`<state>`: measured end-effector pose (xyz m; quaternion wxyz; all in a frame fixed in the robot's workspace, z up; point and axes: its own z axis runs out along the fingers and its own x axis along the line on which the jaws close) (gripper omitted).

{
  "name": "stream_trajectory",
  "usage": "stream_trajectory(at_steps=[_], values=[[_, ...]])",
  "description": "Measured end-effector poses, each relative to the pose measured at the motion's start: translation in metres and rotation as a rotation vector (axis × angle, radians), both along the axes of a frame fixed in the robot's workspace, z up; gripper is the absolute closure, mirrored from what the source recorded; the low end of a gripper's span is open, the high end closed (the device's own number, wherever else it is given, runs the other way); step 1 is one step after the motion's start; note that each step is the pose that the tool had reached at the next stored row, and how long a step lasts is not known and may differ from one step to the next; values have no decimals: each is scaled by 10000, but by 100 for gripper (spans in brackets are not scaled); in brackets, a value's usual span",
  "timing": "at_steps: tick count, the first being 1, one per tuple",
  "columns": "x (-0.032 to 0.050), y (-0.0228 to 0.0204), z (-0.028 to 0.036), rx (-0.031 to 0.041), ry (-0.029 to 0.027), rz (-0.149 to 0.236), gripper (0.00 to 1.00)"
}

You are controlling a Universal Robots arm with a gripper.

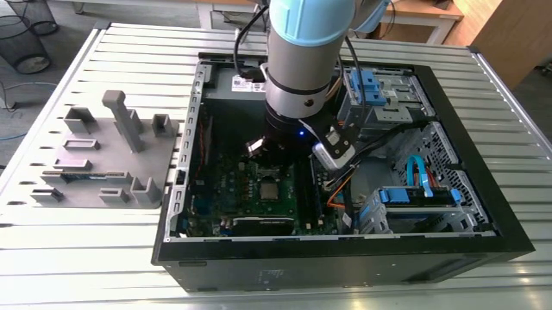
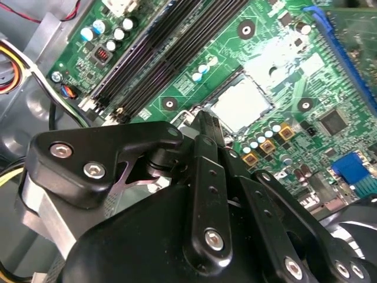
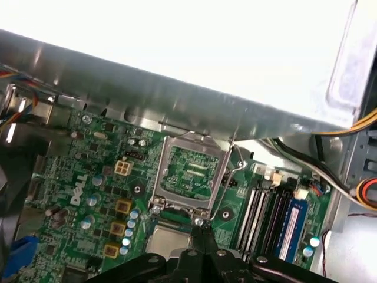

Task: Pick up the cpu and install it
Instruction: 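Close the cpu cover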

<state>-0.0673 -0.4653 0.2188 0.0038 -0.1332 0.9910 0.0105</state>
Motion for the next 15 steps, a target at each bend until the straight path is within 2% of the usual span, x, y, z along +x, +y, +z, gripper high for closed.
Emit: stream_trajectory(at_steps=[9, 15], values=[[71, 132, -45, 0, 0, 76, 89], [105, 164, -104, 1, 0, 97, 89]])
